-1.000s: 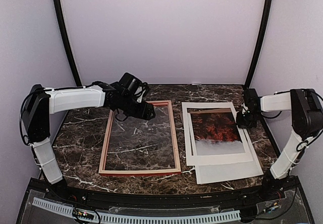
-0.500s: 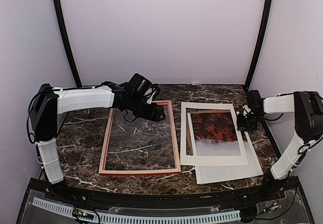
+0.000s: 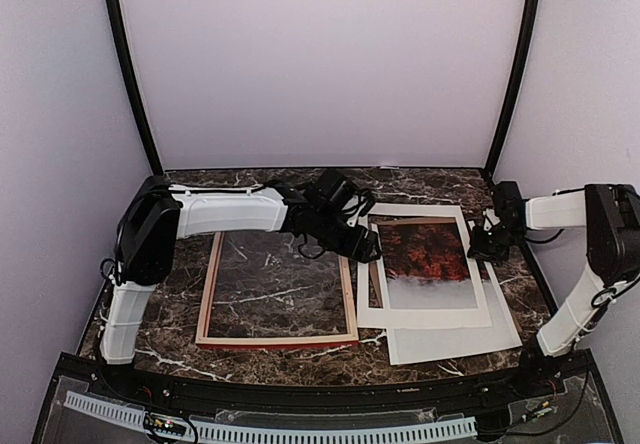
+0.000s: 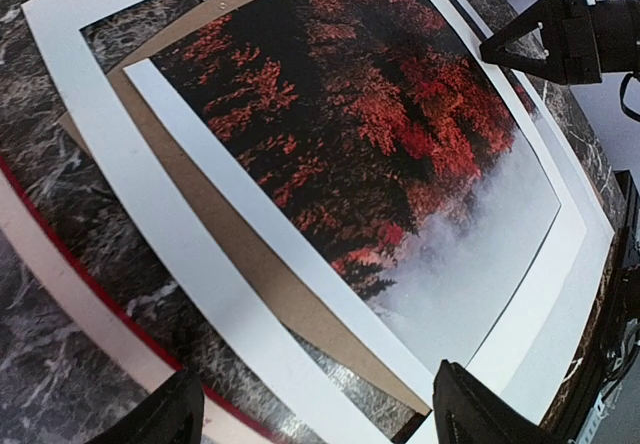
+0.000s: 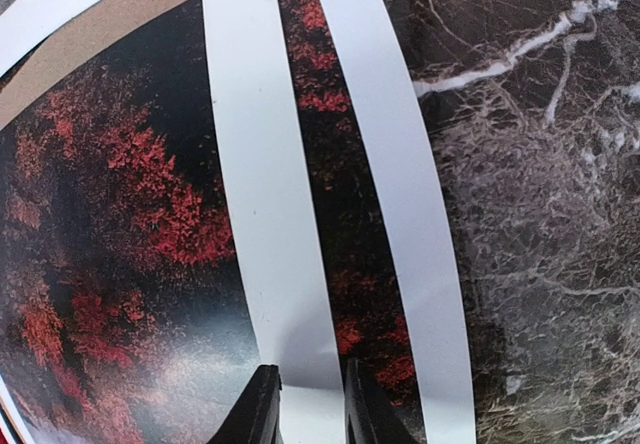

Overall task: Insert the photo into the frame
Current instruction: Pick up the mat board from the photo.

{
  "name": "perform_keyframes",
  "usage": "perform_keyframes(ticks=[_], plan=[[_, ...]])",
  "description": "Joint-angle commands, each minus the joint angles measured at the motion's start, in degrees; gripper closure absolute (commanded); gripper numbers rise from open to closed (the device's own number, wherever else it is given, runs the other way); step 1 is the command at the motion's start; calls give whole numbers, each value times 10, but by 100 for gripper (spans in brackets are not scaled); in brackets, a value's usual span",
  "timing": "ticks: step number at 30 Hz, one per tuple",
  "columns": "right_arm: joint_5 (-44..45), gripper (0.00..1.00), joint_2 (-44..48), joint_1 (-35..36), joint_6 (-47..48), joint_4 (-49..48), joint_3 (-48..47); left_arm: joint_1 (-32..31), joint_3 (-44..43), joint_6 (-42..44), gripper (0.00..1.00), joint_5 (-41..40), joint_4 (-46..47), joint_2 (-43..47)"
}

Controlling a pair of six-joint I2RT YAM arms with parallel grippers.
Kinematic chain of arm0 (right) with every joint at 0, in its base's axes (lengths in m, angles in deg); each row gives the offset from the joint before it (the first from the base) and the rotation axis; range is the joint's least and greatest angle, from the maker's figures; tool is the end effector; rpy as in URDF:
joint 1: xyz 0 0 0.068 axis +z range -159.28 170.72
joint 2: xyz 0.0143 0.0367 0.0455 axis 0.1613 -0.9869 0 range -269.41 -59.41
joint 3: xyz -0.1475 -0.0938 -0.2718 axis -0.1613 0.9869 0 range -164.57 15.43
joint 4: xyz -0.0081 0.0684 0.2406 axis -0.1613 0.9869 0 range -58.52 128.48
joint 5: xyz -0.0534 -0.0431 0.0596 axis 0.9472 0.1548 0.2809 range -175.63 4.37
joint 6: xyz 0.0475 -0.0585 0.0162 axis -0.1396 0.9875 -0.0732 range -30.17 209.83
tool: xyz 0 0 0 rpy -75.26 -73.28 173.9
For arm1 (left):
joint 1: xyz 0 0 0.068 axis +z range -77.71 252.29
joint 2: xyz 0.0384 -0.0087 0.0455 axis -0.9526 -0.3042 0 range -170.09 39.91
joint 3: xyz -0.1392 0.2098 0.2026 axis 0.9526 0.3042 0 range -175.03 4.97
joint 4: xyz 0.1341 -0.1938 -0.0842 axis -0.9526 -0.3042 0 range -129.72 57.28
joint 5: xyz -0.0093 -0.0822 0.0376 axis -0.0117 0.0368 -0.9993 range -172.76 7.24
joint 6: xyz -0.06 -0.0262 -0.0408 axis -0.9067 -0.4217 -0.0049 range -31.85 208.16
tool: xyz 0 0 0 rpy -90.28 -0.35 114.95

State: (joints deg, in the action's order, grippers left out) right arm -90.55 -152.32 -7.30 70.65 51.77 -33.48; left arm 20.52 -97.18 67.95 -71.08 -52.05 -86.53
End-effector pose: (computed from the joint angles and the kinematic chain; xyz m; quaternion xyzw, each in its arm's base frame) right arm 0.3054 0.0163 0.1846 0.1363 0.9645 0.0820 0.2108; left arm 0.3267 -0.4361 0.2310 0.2873 0.8690 -0.3059 0.2621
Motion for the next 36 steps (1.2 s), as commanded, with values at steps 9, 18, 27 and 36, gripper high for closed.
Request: perform_keyframes(ticks=[9,18,27,36], plan=[[-19,70,10,-1,-12,0,28,-7,-73,-27,19,-38,-41,-68],[-16,62,7,-1,-11,-1,32,-3,-67,-32,19,-85,-72,-85],[-14,56,10,-1,-10,-6,39,13,-57,-25,18,-144,-111,-80],[-24,53,10,-1,-9,-12,49,11,-69,-40,18,-20,-59,-82]])
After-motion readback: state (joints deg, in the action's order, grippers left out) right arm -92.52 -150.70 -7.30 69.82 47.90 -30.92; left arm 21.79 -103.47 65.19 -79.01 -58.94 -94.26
